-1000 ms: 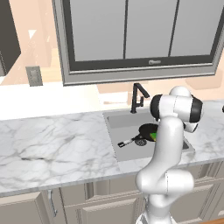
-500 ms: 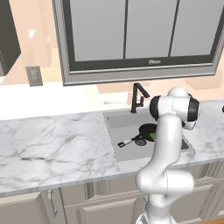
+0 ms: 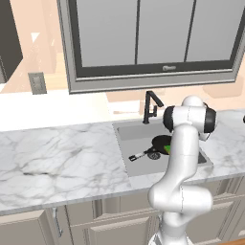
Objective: Pick the pan and sponge and place them into the sink. Then turn on the water.
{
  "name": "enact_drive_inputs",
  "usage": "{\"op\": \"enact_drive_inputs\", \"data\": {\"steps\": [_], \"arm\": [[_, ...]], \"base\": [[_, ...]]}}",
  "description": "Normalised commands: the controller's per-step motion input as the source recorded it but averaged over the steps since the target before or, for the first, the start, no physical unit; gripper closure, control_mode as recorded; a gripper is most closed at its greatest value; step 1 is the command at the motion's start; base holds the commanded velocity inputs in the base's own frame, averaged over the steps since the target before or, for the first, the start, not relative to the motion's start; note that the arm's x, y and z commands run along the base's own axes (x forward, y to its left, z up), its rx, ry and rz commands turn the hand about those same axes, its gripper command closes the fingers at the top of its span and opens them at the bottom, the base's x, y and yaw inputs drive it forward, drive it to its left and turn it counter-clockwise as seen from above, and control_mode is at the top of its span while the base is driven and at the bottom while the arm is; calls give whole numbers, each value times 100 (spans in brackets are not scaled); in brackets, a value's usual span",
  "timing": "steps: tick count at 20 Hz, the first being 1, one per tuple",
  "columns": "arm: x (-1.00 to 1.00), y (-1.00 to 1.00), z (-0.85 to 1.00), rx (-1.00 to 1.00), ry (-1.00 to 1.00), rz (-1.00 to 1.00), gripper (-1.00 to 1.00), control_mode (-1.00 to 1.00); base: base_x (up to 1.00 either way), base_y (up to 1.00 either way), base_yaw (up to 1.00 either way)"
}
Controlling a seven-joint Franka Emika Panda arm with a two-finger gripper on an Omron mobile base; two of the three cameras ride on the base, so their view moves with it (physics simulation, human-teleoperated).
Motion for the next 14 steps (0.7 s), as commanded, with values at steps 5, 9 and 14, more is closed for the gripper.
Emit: {"op": "enact_drive_inputs", "data": {"steps": [5, 9, 14], "arm": [[2, 26, 0, 0, -4, 1, -100, -100], [1, 18, 7, 0, -4, 0, -100, -100], [5, 3, 22, 0, -5, 0, -100, -100]], "base": [[0, 0, 0], [0, 0, 0], [0, 0, 0]]}}
